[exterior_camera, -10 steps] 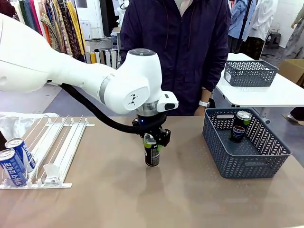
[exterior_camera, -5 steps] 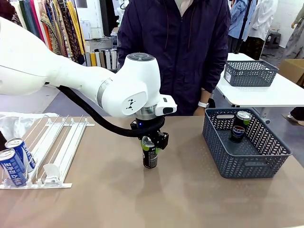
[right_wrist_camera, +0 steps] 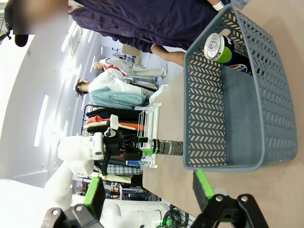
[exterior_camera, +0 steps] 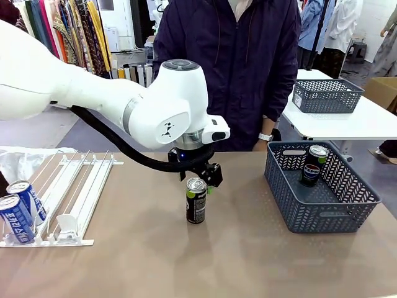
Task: Retrieve and store the cans from the dispenser.
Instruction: Pick up the last remaining can from one row of the Automatic Can Dispenser and place it in the middle of the table.
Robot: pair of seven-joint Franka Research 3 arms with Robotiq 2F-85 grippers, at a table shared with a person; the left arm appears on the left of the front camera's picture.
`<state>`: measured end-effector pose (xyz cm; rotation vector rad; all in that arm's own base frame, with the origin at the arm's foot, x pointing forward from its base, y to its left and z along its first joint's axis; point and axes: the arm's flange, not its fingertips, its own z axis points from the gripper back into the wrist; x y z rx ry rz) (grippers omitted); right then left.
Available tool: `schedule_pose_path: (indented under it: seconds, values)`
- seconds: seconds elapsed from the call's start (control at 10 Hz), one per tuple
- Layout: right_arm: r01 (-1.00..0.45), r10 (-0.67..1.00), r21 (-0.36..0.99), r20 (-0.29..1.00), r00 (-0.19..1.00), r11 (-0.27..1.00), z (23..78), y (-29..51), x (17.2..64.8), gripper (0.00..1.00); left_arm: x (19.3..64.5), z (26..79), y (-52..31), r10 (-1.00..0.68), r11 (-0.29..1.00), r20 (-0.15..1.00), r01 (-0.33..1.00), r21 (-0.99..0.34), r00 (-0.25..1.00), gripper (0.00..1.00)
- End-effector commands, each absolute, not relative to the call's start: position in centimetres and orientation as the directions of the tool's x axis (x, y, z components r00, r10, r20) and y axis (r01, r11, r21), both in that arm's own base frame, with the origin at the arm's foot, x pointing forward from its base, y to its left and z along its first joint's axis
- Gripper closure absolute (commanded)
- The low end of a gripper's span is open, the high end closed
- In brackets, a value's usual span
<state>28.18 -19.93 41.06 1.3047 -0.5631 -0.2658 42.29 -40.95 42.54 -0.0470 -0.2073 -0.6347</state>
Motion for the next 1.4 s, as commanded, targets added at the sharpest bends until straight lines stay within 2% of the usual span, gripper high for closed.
schedule_pose_path:
  seconds: [0.0,0.1,0.3,0.5,0.8,1.0,1.2,1.3]
  values:
    - [-0.125,-0.488,0.959,0.239,0.84,0.253,41.5,-20.0,28.0,0.0,40.8,45.8,-38.3,-0.512,0.849,0.232,0.529,-0.011,0.827,0.0]
    - [-0.125,-0.488,0.959,0.239,0.84,0.253,41.5,-20.0,28.0,0.0,40.0,49.2,-36.2,-0.483,0.86,0.254,0.509,-0.044,0.838,0.0]
    - [-0.125,-0.488,0.959,0.239,0.84,0.253,41.5,-20.0,28.0,0.0,38.3,56.6,-29.0,-0.474,0.788,0.279,0.544,-0.289,0.835,0.0]
    - [-0.125,-0.488,0.959,0.239,0.84,0.253,41.5,-20.0,28.0,0.0,36.7,60.5,-18.1,-0.431,0.675,0.305,0.528,-0.516,0.849,0.0]
    - [-0.125,-0.488,0.959,0.239,0.84,0.253,41.5,-20.0,28.0,0.0,31.8,60.8,-0.3,-0.231,0.521,0.343,0.414,-0.747,0.91,0.0]
    - [-0.125,-0.488,0.959,0.239,0.84,0.253,41.5,-20.0,28.0,0.0,27.8,57.7,10.7,0.009,0.344,0.371,0.345,-0.873,0.929,0.0]
    - [-0.125,-0.488,0.959,0.239,0.84,0.253,41.5,-20.0,28.0,0.0,24.8,54.4,15.3,0.126,0.243,0.376,0.339,-0.909,0.918,0.0]
    - [-0.125,-0.488,0.959,0.239,0.84,0.253,41.5,-20.0,28.0,0.0,24.6,53.3,15.4,0.071,0.282,0.343,0.311,-0.908,0.937,0.0]
